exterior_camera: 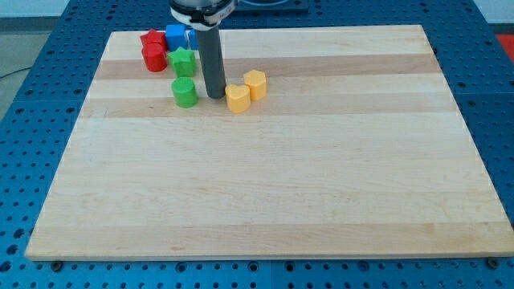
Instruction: Move the green circle towards the left side of the board
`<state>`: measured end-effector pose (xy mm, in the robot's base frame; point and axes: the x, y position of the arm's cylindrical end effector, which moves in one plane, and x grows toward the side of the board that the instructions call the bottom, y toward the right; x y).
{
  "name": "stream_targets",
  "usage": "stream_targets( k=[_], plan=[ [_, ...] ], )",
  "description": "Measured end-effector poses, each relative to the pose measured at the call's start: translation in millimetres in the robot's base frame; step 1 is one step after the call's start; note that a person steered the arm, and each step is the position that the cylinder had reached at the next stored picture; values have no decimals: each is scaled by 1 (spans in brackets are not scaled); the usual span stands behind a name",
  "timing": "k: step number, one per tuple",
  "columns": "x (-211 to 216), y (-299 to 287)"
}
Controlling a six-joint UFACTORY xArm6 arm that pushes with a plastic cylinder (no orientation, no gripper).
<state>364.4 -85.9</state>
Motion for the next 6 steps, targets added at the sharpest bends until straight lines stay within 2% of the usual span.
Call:
stream_targets(
  k=[1, 3, 5, 6],
  plan=[
    [3, -27],
    [-31, -83],
    [-26, -72],
    [-42, -72]
  ],
)
